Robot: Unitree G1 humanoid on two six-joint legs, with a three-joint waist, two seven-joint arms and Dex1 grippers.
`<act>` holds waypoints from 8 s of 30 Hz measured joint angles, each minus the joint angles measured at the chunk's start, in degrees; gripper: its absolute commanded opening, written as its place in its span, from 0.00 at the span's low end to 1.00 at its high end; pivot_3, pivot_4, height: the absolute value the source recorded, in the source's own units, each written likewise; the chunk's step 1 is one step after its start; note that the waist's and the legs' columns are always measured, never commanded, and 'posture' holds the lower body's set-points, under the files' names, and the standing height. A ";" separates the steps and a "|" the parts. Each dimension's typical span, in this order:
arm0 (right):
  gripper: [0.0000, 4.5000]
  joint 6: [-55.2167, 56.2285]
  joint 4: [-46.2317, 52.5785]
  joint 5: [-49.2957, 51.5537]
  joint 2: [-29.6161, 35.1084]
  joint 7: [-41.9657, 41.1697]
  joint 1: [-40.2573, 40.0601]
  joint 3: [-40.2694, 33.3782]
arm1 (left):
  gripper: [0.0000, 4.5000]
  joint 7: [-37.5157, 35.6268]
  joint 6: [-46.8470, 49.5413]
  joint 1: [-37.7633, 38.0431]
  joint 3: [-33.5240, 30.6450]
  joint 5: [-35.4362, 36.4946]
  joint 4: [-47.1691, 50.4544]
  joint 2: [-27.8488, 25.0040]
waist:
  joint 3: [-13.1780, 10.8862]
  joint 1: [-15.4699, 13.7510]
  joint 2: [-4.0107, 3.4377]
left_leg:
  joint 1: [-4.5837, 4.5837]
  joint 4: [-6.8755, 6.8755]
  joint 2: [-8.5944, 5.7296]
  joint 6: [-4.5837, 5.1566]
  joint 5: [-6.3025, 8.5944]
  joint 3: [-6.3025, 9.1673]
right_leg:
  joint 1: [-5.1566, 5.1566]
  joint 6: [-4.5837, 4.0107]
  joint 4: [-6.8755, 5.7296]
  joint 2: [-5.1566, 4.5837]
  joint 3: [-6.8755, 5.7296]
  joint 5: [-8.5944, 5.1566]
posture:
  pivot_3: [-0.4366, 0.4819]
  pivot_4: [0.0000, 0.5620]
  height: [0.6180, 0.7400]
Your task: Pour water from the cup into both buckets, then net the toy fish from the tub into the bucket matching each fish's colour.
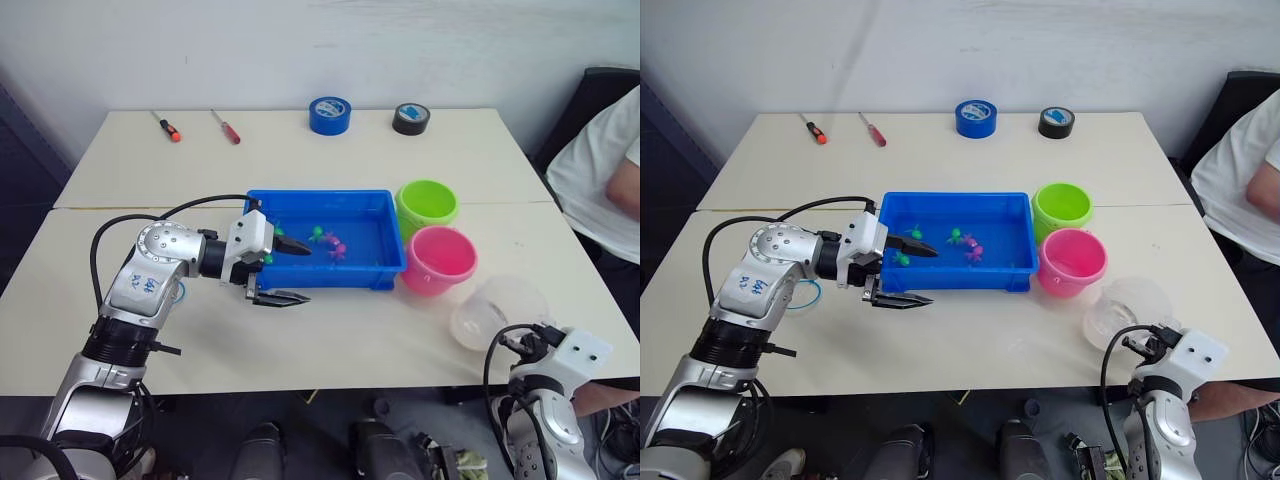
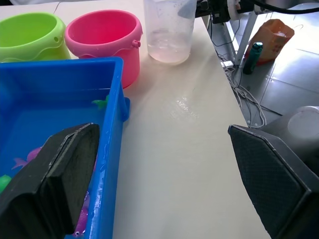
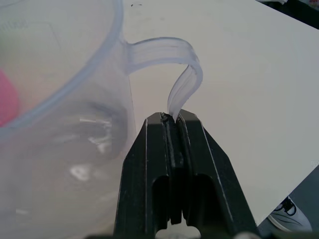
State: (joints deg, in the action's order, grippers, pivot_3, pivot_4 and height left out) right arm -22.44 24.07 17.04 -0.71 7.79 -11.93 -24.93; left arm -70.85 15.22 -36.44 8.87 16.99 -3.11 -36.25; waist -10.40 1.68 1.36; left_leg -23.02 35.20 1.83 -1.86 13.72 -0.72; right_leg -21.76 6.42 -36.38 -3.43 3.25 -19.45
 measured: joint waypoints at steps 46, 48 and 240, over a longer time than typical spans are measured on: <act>0.00 -11.10 -3.47 -14.30 35.50 -8.30 20.96 4.42 | 1.00 -2.74 7.54 -8.36 -4.39 4.05 -8.67 -0.34 | -0.06 0.01 -0.09 | -0.27 0.17 -0.06 -0.05 -0.14 -0.84 | -0.71 0.20 -0.73 0.22 0.40 -0.10 | 0.48 0.27 0.95; 0.00 -10.81 -3.60 -15.87 35.94 -8.65 21.14 5.16 | 1.00 -2.74 7.79 -8.35 -4.39 4.05 -8.62 -0.53 | -0.06 -0.03 -0.09 | -0.27 0.17 -0.06 -0.05 -0.14 -0.84 | -0.71 0.20 -0.73 0.22 0.40 -0.10 | 0.48 0.27 0.95; 0.00 16.87 -67.42 -65.43 35.31 6.80 71.67 48.89 | 1.00 7.81 5.79 -8.31 -12.82 5.40 -10.17 -0.14 | -0.15 2.82 -0.04 | -0.30 0.74 -0.02 -0.05 -0.13 -1.32 | -1.04 0.22 -1.36 0.22 1.00 -0.09 | 0.48 0.27 0.95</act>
State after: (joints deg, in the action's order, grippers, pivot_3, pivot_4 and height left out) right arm -5.57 -43.35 -48.39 34.60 14.59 59.74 23.96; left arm -63.04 21.00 -44.75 -3.95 22.39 -13.29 -36.38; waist -10.55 4.50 1.32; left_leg -23.32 35.95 1.80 -1.91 13.59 -2.04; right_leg -22.80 6.63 -37.74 -3.21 4.25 -19.54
